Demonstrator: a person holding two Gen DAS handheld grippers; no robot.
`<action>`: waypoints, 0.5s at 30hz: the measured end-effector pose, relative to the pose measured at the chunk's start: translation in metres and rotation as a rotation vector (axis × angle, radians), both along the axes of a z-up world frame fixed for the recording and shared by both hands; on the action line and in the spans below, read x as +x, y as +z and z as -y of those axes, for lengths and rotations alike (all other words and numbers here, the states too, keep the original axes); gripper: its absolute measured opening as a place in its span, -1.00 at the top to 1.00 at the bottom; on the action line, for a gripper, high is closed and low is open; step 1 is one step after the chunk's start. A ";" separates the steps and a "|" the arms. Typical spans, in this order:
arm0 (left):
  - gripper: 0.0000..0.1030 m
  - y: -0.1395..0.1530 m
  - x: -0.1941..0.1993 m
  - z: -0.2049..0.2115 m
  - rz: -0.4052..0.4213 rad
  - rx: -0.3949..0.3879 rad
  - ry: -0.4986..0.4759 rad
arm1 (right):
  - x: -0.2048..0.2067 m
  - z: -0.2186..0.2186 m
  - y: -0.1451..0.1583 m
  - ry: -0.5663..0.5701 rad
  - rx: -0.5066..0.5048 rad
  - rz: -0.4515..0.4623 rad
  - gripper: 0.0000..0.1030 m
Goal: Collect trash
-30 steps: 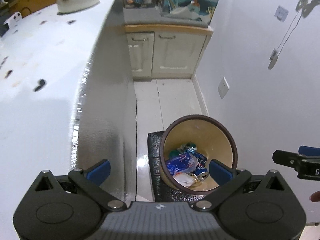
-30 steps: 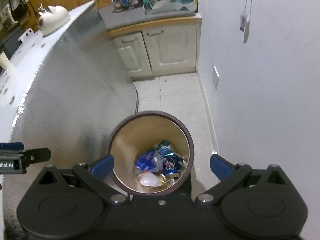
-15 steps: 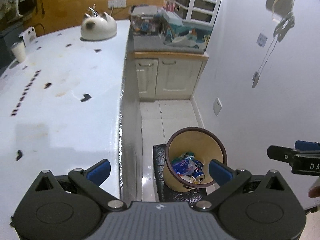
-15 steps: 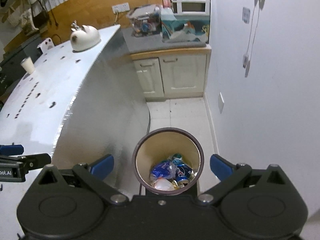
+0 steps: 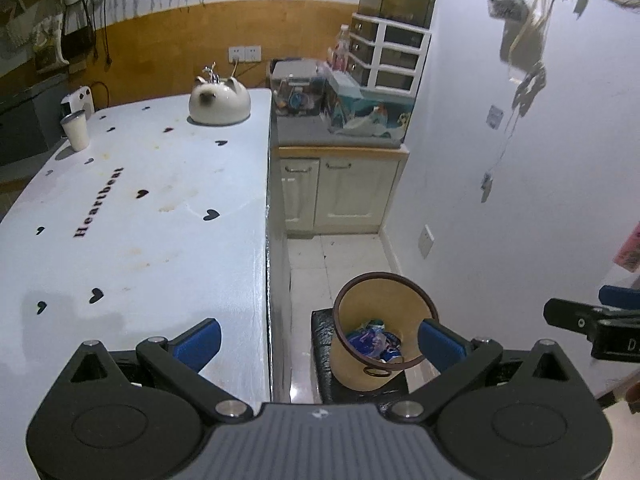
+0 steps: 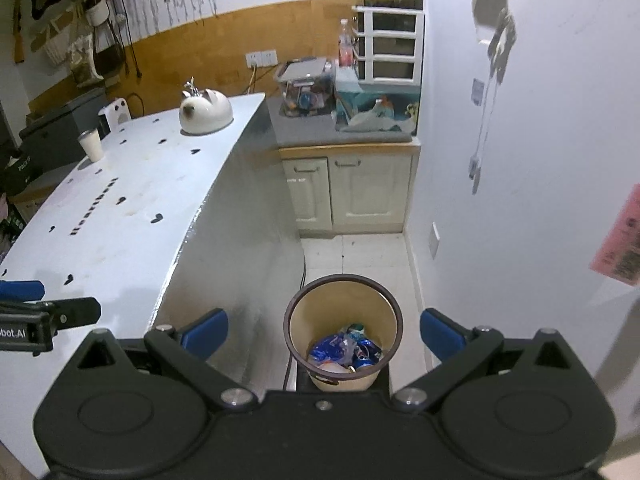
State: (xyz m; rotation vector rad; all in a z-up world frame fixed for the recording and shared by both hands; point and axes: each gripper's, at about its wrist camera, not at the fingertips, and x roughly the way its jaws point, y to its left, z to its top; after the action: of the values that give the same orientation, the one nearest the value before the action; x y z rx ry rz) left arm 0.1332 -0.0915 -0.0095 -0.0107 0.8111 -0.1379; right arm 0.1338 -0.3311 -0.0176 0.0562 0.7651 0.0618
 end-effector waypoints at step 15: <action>-1.00 0.018 -0.088 -0.025 0.073 -0.005 -0.024 | -0.097 -0.019 0.021 -0.048 0.013 0.051 -1.00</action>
State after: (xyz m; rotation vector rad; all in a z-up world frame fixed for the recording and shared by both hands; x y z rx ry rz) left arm 0.0457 -0.0667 0.0087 -0.0012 0.7386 -0.1621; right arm 0.0368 -0.3125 0.0030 0.0852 0.7116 0.0224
